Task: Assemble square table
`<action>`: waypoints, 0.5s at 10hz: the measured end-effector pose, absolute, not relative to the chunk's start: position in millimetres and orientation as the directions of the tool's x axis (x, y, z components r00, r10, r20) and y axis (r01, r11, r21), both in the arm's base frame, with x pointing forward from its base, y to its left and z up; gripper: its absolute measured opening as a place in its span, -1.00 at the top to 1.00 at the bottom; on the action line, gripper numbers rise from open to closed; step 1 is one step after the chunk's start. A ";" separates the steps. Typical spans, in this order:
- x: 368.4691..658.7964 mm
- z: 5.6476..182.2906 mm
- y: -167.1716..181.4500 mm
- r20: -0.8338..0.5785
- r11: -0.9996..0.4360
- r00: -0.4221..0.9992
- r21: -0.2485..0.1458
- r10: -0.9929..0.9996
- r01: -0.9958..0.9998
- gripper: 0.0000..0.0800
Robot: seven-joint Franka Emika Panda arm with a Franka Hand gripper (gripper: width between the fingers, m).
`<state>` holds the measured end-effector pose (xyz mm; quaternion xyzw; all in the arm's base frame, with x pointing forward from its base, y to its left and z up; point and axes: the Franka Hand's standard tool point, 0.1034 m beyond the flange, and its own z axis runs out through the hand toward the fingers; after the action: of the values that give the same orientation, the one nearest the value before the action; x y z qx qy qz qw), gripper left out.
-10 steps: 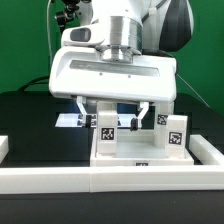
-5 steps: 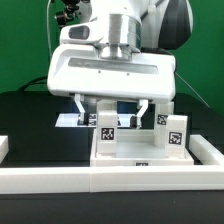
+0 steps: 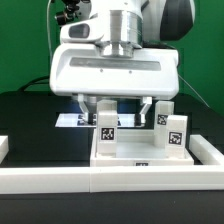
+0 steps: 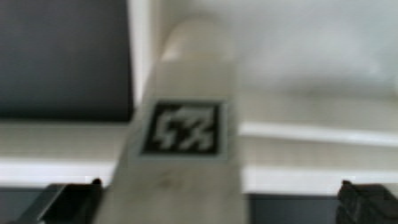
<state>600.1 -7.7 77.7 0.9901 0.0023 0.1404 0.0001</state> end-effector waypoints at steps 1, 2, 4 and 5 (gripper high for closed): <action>602.3 80.3 -10.9 0.210 -1.000 0.978 -0.024 -0.001 0.005 -0.62; 602.5 81.0 -14.7 0.149 -0.999 0.989 -0.038 0.004 0.010 -0.62; 598.8 79.4 -19.4 0.042 -0.998 0.999 -0.059 0.016 0.019 -0.62; 602.7 78.8 -24.8 0.040 -0.999 0.999 -0.048 0.021 0.023 -0.62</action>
Offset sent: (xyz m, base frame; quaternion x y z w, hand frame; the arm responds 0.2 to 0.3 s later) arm 0.0021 -0.0177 0.0002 0.0027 -0.1937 -0.0200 0.9808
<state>602.7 -24.8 78.8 0.9995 0.0112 0.0196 -0.0243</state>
